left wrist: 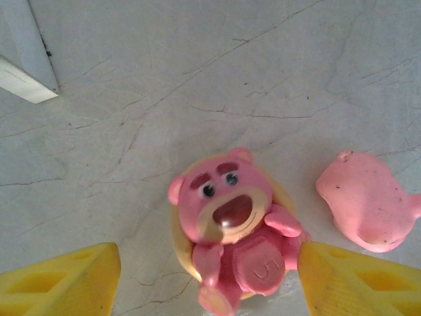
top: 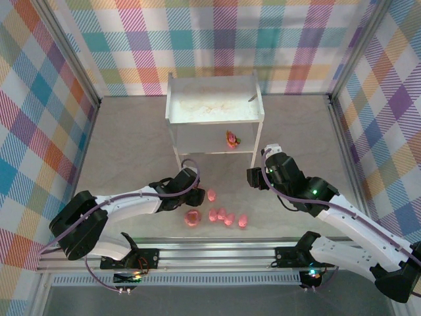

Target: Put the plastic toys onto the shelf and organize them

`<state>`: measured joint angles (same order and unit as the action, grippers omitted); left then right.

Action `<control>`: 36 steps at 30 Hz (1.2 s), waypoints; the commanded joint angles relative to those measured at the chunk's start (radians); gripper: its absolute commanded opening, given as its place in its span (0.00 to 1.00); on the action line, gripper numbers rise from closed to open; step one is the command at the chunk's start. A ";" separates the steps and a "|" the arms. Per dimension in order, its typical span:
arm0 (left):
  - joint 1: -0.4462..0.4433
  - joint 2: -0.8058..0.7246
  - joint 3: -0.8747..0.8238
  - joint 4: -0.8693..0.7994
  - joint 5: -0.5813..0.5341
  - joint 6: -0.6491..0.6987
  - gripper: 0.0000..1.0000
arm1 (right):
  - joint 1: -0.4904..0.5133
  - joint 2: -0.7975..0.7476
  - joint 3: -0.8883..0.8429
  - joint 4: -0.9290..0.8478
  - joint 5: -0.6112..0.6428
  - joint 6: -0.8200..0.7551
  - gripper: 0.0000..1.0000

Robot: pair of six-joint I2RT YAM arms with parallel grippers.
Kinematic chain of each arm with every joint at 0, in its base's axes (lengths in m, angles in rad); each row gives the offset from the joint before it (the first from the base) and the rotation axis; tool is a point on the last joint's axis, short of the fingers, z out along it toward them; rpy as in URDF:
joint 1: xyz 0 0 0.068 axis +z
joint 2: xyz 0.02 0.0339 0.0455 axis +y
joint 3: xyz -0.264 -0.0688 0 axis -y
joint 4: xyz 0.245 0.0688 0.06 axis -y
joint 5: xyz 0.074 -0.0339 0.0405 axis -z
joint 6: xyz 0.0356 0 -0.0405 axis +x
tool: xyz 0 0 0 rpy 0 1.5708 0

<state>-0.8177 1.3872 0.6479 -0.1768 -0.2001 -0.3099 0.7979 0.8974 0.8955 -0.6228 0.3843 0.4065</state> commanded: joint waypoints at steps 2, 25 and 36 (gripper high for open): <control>-0.014 -0.041 0.020 -0.035 0.014 0.003 0.73 | -0.006 0.002 -0.002 0.008 0.010 -0.013 0.67; -0.014 0.153 0.197 -0.245 0.060 -0.273 0.74 | -0.034 -0.040 -0.024 0.024 -0.002 -0.067 0.68; -0.014 0.236 0.239 -0.228 0.037 -0.251 0.70 | -0.072 -0.064 -0.060 0.032 -0.030 -0.079 0.68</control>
<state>-0.8177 1.6096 0.8574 -0.3901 -0.1493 -0.5610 0.7341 0.8467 0.8448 -0.6117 0.3706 0.3496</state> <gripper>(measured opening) 0.704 0.681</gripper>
